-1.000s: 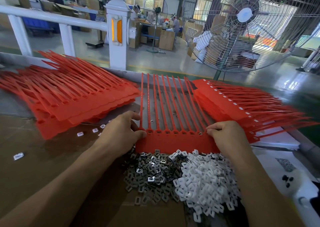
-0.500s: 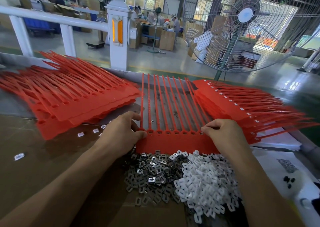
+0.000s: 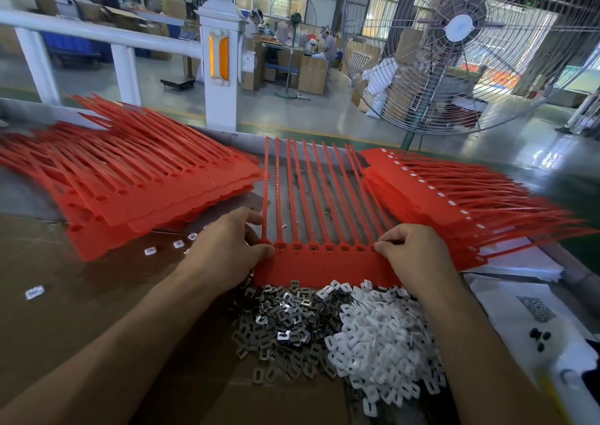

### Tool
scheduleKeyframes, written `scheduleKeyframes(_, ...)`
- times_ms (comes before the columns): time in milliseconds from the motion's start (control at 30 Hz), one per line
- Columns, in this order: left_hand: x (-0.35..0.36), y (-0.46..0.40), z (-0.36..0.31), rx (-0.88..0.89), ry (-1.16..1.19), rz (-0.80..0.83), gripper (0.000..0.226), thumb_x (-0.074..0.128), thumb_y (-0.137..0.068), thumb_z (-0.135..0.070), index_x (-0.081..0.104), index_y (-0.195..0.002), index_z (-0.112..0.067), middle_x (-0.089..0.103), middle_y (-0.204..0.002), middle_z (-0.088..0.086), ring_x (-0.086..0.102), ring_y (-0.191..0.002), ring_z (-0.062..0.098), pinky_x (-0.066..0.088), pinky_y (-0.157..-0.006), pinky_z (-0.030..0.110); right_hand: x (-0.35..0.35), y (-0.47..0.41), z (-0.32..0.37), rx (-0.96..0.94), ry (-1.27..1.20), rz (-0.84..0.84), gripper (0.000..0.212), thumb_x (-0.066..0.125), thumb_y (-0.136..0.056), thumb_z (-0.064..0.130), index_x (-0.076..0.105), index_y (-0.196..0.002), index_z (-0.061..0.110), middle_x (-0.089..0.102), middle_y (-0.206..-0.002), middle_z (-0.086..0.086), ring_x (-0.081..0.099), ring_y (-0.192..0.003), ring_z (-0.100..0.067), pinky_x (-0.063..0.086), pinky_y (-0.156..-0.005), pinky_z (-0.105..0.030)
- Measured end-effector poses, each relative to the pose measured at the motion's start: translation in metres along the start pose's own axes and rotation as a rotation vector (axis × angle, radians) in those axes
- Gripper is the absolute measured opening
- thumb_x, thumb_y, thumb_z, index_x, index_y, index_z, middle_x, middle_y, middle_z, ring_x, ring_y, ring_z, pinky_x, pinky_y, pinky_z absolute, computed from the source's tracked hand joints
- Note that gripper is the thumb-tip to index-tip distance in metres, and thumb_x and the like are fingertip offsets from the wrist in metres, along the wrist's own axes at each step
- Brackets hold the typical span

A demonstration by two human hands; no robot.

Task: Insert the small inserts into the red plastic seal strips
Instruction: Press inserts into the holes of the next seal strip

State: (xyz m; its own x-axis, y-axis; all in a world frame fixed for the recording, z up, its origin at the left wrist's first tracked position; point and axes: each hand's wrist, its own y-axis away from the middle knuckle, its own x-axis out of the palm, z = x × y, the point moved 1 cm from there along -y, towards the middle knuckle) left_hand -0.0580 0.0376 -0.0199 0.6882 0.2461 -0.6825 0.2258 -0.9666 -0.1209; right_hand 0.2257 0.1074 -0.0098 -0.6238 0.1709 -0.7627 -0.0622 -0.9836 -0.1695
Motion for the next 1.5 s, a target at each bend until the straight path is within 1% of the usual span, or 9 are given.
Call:
scheduleKeyframes(367,-0.001,0.001,0.0,-0.005,-0.001,0.005,0.052,0.081,-0.083,-0.037,0.057,-0.129,-0.033,0.068,-0.091,-0.015,0.065,-0.08,0.002,0.055,-0.075,0.029,-0.005,0.001,0.001,-0.061,-0.025,-0.069,0.007,0.072,-0.095,0.026,0.076,-0.089,0.025,0.07,-0.082,0.014,0.062,-0.075,-0.002,0.042,-0.06,-0.024)
scheduleKeyframes(467,-0.001,0.001,0.0,-0.001,-0.005,0.003,0.052,0.081,-0.083,-0.037,0.057,-0.129,-0.032,0.068,-0.09,-0.016,0.065,-0.079,0.002,0.056,-0.077,0.032,-0.005,0.006,0.01,-0.131,-0.092,0.006,0.009,0.073,-0.095,0.029,0.077,-0.087,0.03,0.071,-0.08,0.017,0.064,-0.077,0.003,0.041,-0.063,-0.018)
scheduleKeyframes(567,0.0,0.0,0.0,-0.003,-0.008,0.001,0.053,0.081,-0.083,-0.038,0.057,-0.13,-0.032,0.068,-0.09,-0.016,0.064,-0.079,0.002,0.055,-0.075,0.03,-0.003,0.017,0.023,-0.277,-0.117,0.187,0.01,0.076,-0.093,0.031,0.077,-0.083,0.036,0.072,-0.084,0.026,0.064,-0.083,0.012,0.043,-0.069,-0.016)
scheduleKeyframes(667,0.0,0.0,0.001,-0.003,-0.016,0.002,0.053,0.081,-0.083,-0.039,0.057,-0.13,-0.032,0.068,-0.089,-0.016,0.064,-0.079,0.001,0.053,-0.073,0.029,0.004,0.029,0.036,-0.372,-0.073,0.369,0.005,0.077,-0.092,0.036,0.076,-0.088,0.038,0.072,-0.088,0.028,0.068,-0.082,0.005,0.05,-0.071,-0.022)
scheduleKeyframes(767,0.001,0.0,0.001,-0.004,-0.025,-0.001,0.053,0.081,-0.082,-0.039,0.057,-0.129,-0.033,0.068,-0.09,-0.015,0.064,-0.079,0.001,0.053,-0.073,0.029,0.013,0.039,0.046,-0.45,-0.061,0.446,0.004,0.079,-0.09,0.034,0.076,-0.088,0.036,0.07,-0.092,0.024,0.068,-0.083,0.002,0.051,-0.074,-0.019)
scheduleKeyframes(900,0.002,0.0,0.001,-0.005,-0.03,-0.013,0.05,0.081,-0.082,-0.038,0.059,-0.127,-0.032,0.068,-0.089,-0.015,0.064,-0.077,0.001,0.05,-0.069,0.025,0.021,0.047,0.056,-0.507,-0.005,0.483,0.01,0.083,-0.086,0.034,0.074,-0.082,0.033,0.066,-0.086,0.016,0.065,-0.078,0.0,0.05,-0.068,-0.02)
scheduleKeyframes(1233,0.002,-0.001,0.002,-0.008,-0.028,-0.01,0.05,0.081,-0.082,-0.039,0.058,-0.126,-0.034,0.068,-0.089,-0.017,0.063,-0.079,-0.001,0.047,-0.067,0.023,0.026,0.052,0.064,-0.519,0.155,0.503,0.008,0.077,-0.09,0.038,0.073,-0.086,0.033,0.064,-0.09,0.02,0.06,-0.085,0.006,0.047,-0.071,-0.015)
scheduleKeyframes(1333,0.002,-0.001,0.002,-0.007,-0.035,-0.011,0.049,0.081,-0.083,-0.039,0.058,-0.126,-0.034,0.068,-0.089,-0.017,0.063,-0.081,0.0,0.049,-0.071,0.025,0.027,0.054,0.066,-0.526,0.172,0.498,0.008,0.076,-0.091,0.038,0.072,-0.087,0.032,0.063,-0.091,0.02,0.06,-0.083,0.004,0.051,-0.075,-0.019)
scheduleKeyframes(1500,0.002,-0.001,0.002,-0.012,-0.028,-0.006,0.049,0.081,-0.083,-0.038,0.058,-0.126,-0.035,0.068,-0.089,-0.017,0.062,-0.078,-0.002,0.044,-0.064,0.021,0.027,0.057,0.067,-0.545,0.171,0.511,0.009,0.075,-0.09,0.038,0.069,-0.086,0.033,0.063,-0.091,0.019,0.06,-0.083,0.002,0.054,-0.077,-0.025)
